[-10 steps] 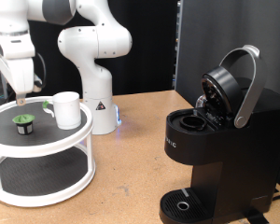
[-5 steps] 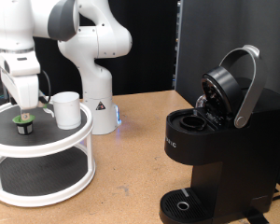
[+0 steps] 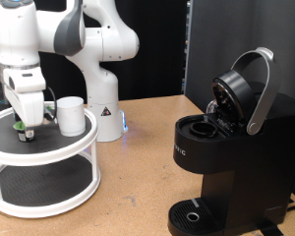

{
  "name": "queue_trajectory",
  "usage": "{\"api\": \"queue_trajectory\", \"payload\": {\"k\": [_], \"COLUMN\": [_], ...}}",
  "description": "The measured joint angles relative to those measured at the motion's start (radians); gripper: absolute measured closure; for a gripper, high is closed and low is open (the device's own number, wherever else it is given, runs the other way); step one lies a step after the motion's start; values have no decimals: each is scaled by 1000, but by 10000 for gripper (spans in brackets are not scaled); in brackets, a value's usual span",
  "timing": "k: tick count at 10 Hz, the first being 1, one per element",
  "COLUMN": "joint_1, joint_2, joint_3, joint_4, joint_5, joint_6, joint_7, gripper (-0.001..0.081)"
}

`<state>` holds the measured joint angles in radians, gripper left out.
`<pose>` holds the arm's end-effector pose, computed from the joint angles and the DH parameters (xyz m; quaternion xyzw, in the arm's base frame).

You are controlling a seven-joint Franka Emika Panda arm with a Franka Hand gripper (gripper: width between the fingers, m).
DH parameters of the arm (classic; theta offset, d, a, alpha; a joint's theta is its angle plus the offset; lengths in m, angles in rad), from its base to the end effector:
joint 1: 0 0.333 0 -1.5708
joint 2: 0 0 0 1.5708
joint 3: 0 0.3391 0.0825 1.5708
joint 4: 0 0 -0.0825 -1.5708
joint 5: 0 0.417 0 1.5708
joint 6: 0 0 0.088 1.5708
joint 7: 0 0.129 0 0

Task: Make a cup of coffee with the keurig machine

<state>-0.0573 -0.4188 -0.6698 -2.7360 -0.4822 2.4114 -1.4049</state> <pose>0.3091 -0.2536 0.3007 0.8586 0.5107 -0.0166 0.0419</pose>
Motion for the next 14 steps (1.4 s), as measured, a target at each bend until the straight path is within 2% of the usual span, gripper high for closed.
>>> {"api": "queue_trajectory", "payload": {"k": [3, 4, 5, 6, 7, 9, 12, 14], "joint_1": [0, 0, 0, 0, 0, 1, 9, 8], "joint_2": [9, 9, 9, 8, 4, -14, -95, -139], "joint_3": [-1, -1, -1, -2, -2, -1, 14, 42], "joint_4": [-10, -11, -11, -9, -8, 4, 77, 126], "joint_5": [0, 1, 2, 3, 5, 34, 110, 110], "joint_6": [11, 10, 8, 6, -3, -61, -260, -336], "joint_7": [0, 0, 0, 0, 0, -8, -46, -46], "gripper": [3, 124, 124, 261, 344, 344, 344, 344]}}
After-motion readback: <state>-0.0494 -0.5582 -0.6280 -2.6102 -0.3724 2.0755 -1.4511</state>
